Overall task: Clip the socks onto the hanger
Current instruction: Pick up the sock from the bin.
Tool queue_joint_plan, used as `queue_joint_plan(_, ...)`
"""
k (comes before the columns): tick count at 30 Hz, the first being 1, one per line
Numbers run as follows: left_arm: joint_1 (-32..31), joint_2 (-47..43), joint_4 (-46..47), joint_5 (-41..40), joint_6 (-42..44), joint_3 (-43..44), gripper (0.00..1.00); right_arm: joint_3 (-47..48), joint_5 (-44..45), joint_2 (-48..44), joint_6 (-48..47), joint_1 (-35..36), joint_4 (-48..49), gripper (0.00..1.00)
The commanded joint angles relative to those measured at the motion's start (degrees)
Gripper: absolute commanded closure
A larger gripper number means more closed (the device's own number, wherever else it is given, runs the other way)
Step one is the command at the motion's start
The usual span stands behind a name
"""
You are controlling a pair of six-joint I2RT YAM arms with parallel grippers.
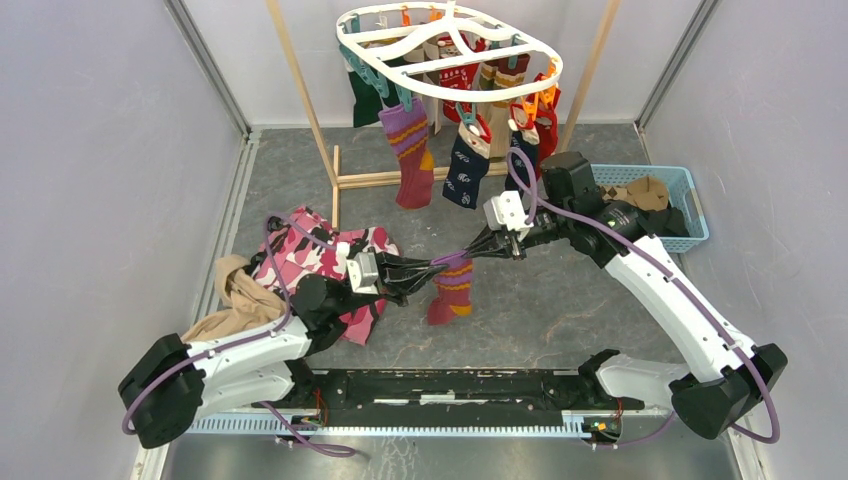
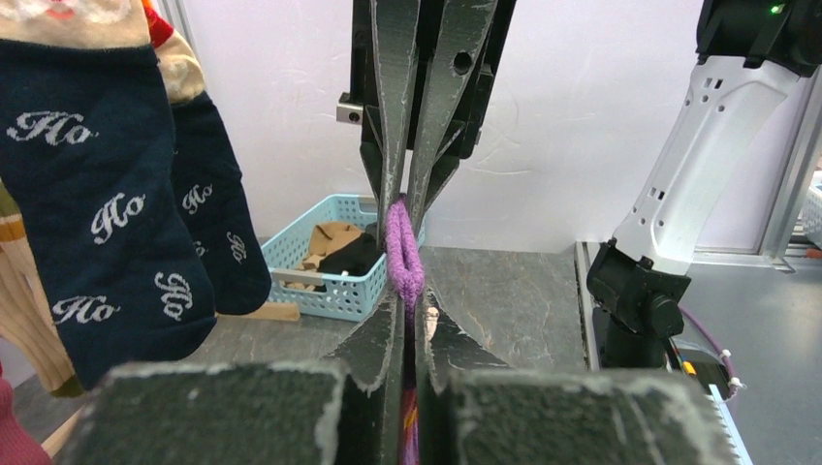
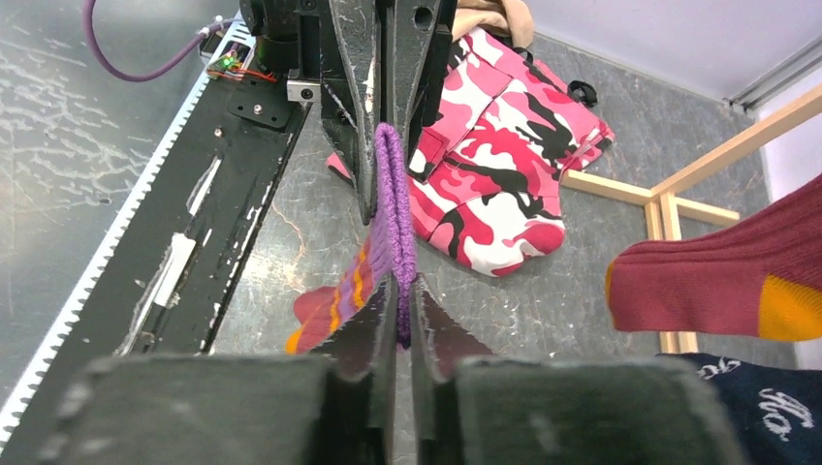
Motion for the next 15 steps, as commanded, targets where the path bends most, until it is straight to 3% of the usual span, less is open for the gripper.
queue_joint_plan(1,0.64,-2.63,-4.35,-1.81,-1.64,1.03,0.98,1.2,1.66,-0.98,1.29,0.17,1.98,0.83)
queue_joint_plan(4,0.78,-4.71,-11.34,-3.99,-2.43,1.91,0.98,1.23,3.16,-1.98,1.38,-0.69,2.27,0.68)
queue_joint_plan(7,0.86,-7.37,-19.39,-6.54,-2.69,2.55,0.98,0.75,1.39,-4.14,3.66,-6.98,4.5,0.58)
queue_joint_plan(11,0.94,-11.37,-26.97,-8.89,-2.3,1.97,0.98,-2.77,2.45,-5.82,13.51,-15.57,13.4,0.49)
queue_joint_plan(15,0.95,-15.81,-31.98,-10.51,-1.0,1.41,0.98,-5.86,9.63,-4.66,26.22,-16.47,23.43,0.42)
